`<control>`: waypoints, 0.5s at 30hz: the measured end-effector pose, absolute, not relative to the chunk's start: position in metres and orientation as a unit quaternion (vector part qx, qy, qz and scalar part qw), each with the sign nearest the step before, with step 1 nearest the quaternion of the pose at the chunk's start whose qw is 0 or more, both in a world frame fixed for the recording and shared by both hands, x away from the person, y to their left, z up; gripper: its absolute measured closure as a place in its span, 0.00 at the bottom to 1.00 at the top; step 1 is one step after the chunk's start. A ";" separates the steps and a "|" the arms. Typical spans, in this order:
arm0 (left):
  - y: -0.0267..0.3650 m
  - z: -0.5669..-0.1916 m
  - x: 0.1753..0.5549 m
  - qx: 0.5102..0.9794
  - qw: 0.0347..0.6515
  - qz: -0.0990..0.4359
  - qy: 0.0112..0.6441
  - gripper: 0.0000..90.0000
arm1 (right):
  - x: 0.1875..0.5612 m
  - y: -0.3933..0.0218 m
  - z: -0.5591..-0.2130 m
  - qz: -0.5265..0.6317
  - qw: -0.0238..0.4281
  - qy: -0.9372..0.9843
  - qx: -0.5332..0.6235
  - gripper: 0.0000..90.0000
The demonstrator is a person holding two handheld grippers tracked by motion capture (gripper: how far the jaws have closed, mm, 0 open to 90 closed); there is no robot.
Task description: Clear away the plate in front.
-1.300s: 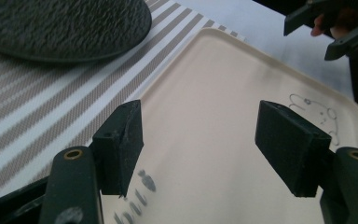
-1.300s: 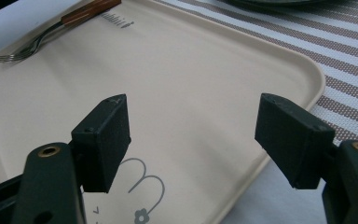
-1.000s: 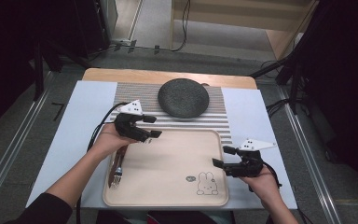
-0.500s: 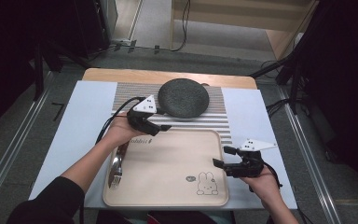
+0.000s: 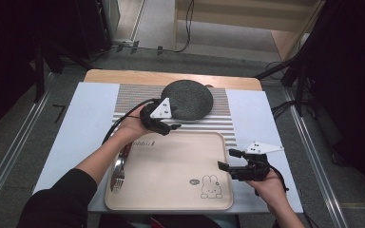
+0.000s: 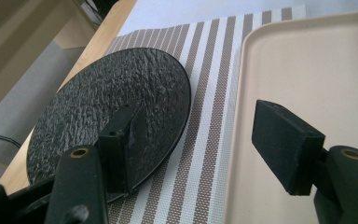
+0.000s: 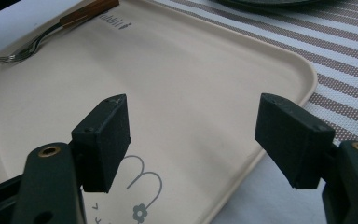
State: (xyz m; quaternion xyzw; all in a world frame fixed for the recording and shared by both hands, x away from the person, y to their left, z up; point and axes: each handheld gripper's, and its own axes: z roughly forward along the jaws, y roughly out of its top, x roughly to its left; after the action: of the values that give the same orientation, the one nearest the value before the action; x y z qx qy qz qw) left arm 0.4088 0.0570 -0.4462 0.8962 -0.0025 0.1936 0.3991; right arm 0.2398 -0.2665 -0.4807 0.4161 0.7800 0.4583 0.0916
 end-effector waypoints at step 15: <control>0.037 -0.459 0.410 0.896 0.365 0.248 -0.058 0.42 | 0.240 -0.267 -0.481 0.457 0.093 0.780 0.416 0.27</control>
State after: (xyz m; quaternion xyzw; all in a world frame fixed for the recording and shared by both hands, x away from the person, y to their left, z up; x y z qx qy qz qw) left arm 0.4102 0.0373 -0.4588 0.8955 -0.0578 0.2483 0.3648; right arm 0.2398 -0.2673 -0.4805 0.4162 0.7804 0.4572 0.0933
